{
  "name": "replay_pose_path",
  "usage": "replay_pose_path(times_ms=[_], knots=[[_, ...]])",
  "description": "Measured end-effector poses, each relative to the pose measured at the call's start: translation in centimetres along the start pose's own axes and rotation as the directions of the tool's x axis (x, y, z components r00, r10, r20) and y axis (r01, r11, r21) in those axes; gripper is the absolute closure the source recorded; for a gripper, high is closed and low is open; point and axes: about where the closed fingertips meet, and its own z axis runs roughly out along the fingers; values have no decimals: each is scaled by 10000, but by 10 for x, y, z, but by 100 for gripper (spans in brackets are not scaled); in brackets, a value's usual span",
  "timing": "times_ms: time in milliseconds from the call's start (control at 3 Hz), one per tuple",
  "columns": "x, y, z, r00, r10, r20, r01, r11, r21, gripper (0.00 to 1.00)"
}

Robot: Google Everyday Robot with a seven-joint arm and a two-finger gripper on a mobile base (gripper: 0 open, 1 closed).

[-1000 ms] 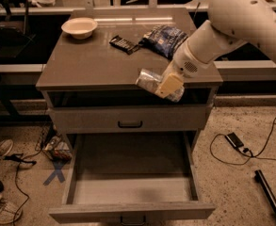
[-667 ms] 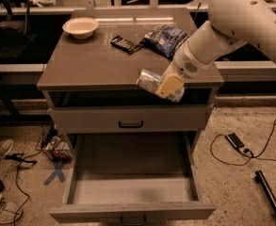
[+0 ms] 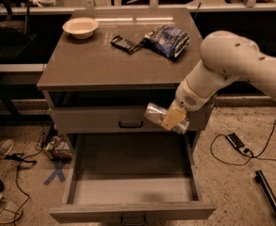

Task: Place redbull can into top drawer

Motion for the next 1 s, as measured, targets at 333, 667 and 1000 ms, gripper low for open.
replay_pose_path(times_ms=[333, 667, 1000], knots=[[40, 19, 61, 9971, 720, -256, -738, 9944, -751, 100], [61, 32, 139, 9911, 1324, -108, -1327, 9824, -1315, 100], [61, 32, 139, 9912, 1318, -118, -1322, 9824, -1319, 100]])
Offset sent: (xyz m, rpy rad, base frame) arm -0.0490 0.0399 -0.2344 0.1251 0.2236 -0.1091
